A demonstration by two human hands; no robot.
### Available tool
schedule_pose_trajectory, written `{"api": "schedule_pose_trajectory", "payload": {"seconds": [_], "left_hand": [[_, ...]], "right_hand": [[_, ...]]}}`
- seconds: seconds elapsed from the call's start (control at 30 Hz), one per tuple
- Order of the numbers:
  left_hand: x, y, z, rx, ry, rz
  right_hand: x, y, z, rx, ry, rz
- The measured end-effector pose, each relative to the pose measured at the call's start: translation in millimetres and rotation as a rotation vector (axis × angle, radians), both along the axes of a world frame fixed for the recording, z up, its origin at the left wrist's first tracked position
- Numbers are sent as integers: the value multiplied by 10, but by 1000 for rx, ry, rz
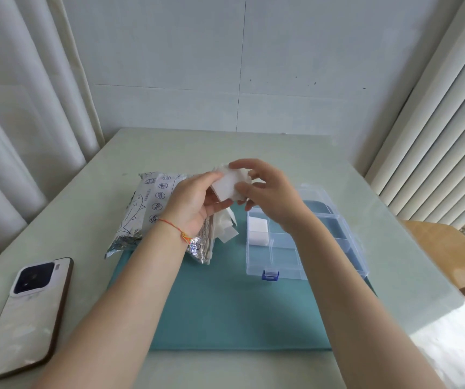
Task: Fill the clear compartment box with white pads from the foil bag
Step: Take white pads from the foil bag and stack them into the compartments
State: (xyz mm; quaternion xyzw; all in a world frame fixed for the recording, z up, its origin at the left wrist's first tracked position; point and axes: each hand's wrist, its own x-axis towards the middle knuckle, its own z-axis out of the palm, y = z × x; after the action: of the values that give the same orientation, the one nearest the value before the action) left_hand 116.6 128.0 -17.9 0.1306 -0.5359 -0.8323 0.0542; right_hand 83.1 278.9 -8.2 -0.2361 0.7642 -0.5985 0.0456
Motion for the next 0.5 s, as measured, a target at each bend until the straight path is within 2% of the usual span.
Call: {"api": "schedule_pose_trajectory", "payload": {"seconds": [0.1, 0.4, 0.5], "left_hand": [[-42, -7, 17, -52, -11, 1], [-92, 68, -95, -242, -50, -57], [-92, 45, -81, -255, -53, -40]], "right_hand": [[-12, -7, 32, 145, 74, -38], [-36, -52, -59, 741, 594, -181], [-78, -26, -29, 719, 580, -205]]}}
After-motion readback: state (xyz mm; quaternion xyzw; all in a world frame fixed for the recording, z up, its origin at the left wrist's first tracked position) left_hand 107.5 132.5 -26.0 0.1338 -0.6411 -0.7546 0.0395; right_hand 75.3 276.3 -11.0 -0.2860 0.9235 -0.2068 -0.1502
